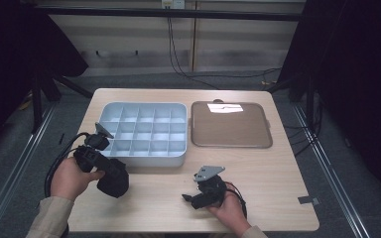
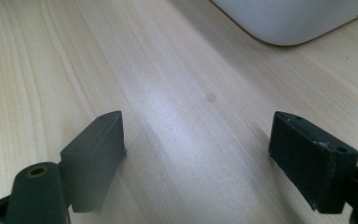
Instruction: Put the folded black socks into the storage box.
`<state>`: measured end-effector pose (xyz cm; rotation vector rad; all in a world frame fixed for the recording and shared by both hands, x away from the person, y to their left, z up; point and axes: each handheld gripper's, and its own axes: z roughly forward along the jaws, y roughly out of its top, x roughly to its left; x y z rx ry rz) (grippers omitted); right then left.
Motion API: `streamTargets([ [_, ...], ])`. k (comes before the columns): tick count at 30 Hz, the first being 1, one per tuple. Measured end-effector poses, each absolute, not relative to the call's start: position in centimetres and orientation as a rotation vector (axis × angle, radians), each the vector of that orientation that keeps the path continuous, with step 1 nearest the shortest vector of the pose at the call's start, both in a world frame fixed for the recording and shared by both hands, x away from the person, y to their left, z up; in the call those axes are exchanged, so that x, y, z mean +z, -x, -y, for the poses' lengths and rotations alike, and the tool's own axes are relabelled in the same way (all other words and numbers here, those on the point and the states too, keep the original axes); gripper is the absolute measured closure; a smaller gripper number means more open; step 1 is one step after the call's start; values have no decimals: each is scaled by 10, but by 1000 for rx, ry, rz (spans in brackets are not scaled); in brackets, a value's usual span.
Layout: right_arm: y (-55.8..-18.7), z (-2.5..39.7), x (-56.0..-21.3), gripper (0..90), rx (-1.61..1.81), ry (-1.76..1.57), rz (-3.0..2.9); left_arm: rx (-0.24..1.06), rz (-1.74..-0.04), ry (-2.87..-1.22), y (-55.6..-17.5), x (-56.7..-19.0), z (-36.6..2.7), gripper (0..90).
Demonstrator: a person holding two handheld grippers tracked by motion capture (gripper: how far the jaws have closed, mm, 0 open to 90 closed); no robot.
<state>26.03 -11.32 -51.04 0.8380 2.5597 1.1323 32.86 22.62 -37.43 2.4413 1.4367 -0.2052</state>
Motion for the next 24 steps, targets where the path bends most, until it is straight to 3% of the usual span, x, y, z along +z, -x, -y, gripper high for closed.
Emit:
streamTargets([
  [24, -261, 113, -511, 155, 1128, -845, -2562, -179, -1446, -2415, -343, -343, -236, 691],
])
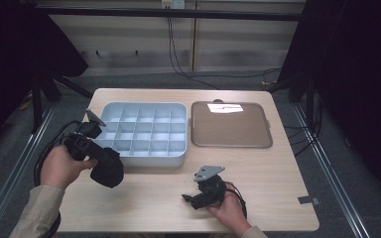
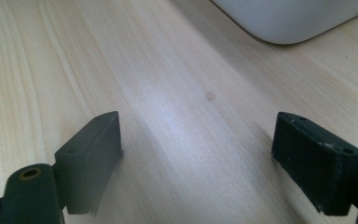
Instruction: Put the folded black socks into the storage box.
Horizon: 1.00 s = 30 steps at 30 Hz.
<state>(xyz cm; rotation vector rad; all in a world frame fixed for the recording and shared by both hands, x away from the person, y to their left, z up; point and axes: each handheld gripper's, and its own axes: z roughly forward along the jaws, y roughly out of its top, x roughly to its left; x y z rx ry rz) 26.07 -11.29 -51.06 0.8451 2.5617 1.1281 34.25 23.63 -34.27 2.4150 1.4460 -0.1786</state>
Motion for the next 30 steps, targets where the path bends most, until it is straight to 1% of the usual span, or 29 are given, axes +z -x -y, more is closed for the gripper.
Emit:
streamTargets([
  [8, -260, 113, -511, 145, 1128, -844, -2566, -155, -1456, -2434, -349, -334, -235, 690],
  [23, -261, 113, -511, 141, 1129, -842, -2569, -168, -1447, -2391, -361, -319, -241, 687],
  [30, -261, 113, -510, 141, 1125, -844, -2569, -125, -1450, -2396, -368, -311, -241, 686],
])
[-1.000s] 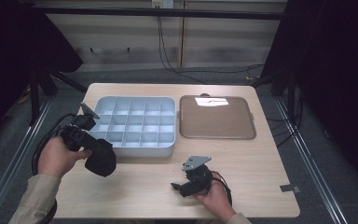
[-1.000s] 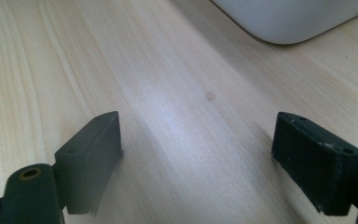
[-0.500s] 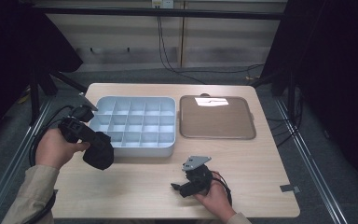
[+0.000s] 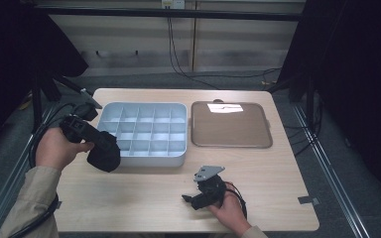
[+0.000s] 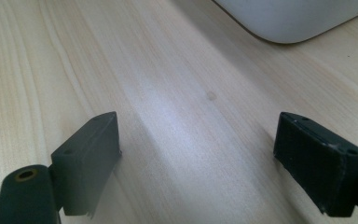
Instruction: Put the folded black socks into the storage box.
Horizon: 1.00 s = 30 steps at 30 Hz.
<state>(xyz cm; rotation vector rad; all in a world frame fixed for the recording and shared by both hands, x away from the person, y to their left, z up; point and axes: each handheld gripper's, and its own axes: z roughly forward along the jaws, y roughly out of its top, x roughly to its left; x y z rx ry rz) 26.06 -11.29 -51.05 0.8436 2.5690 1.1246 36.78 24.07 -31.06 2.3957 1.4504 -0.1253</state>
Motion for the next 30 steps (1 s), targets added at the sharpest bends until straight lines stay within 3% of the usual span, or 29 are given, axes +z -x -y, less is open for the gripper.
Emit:
streamTargets([
  [30, -259, 113, -510, 141, 1118, -854, -2565, -110, -1484, -2333, -409, -309, -253, 686],
])
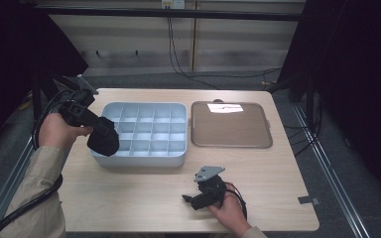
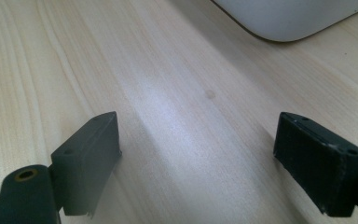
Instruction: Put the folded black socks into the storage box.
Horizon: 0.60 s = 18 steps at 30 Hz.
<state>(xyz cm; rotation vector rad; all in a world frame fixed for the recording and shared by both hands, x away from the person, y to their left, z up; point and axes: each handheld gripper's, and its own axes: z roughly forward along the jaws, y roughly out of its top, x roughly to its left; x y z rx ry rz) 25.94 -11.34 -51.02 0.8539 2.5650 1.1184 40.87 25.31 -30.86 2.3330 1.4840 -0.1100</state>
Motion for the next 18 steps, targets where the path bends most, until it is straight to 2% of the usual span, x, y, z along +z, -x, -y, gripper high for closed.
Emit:
streamTargets([
  [18, -259, 113, -511, 141, 1122, -856, -2558, -112, -1552, -2304, -433, -342, -272, 686],
])
